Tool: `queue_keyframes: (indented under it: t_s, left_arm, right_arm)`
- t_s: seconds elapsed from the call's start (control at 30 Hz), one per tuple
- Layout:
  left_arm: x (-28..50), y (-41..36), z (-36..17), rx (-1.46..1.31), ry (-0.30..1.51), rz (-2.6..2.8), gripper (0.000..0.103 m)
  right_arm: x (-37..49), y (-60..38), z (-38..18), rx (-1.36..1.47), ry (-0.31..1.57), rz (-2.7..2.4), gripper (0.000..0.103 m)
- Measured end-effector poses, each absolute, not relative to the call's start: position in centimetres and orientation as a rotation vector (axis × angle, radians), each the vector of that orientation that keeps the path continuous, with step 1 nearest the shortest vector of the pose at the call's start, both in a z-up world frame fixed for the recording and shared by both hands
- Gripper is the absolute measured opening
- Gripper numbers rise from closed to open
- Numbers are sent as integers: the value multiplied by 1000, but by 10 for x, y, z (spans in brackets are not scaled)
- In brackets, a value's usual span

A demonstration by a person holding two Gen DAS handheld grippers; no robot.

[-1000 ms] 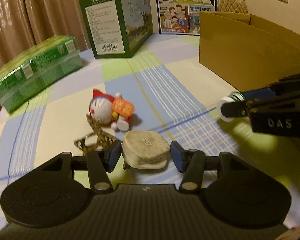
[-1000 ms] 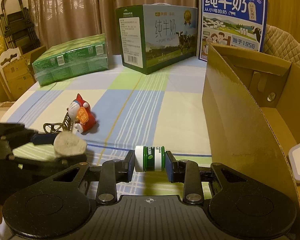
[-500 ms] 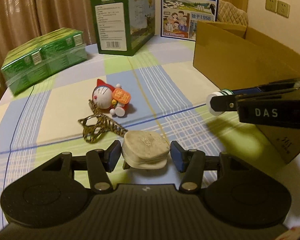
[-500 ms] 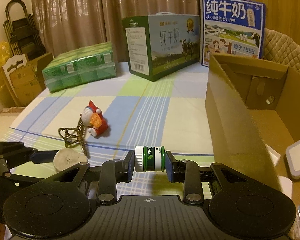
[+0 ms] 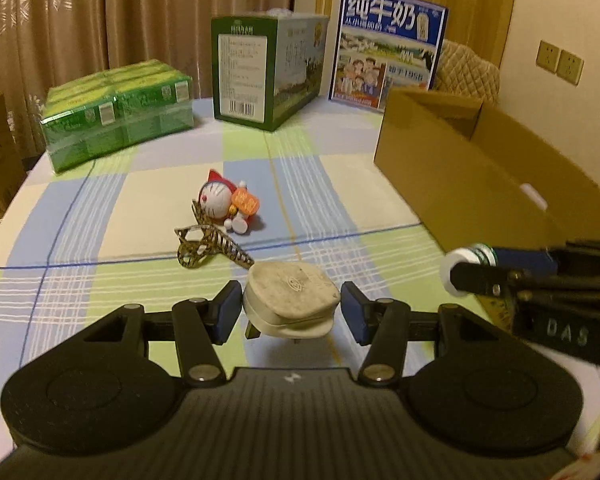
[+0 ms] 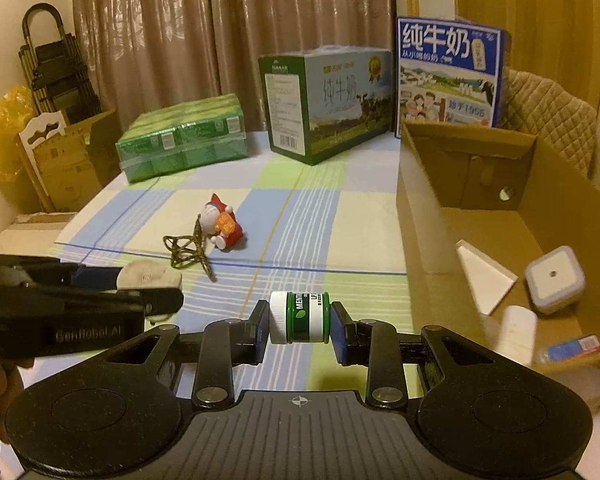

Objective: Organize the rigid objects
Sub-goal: 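Carry the beige stone with the left tool while the right tool carries the bottle to the box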

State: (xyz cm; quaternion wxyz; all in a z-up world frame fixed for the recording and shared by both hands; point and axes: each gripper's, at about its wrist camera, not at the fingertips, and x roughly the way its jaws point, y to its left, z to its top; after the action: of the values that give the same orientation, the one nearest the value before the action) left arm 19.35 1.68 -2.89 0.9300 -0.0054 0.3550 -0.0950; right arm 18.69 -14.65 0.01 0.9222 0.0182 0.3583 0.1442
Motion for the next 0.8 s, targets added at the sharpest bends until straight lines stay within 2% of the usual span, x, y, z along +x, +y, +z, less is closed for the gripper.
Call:
queue_keyframes:
  t_s: [0.3,0.8]
  left_arm:
    - [164,4,16,-36,669,-204,49]
    - [133,-23,52,-22,655,-217,49]
  right_arm:
    - [150,-158,45,39,664,281,28]
    - [126,-212,89,77,596,199,28]
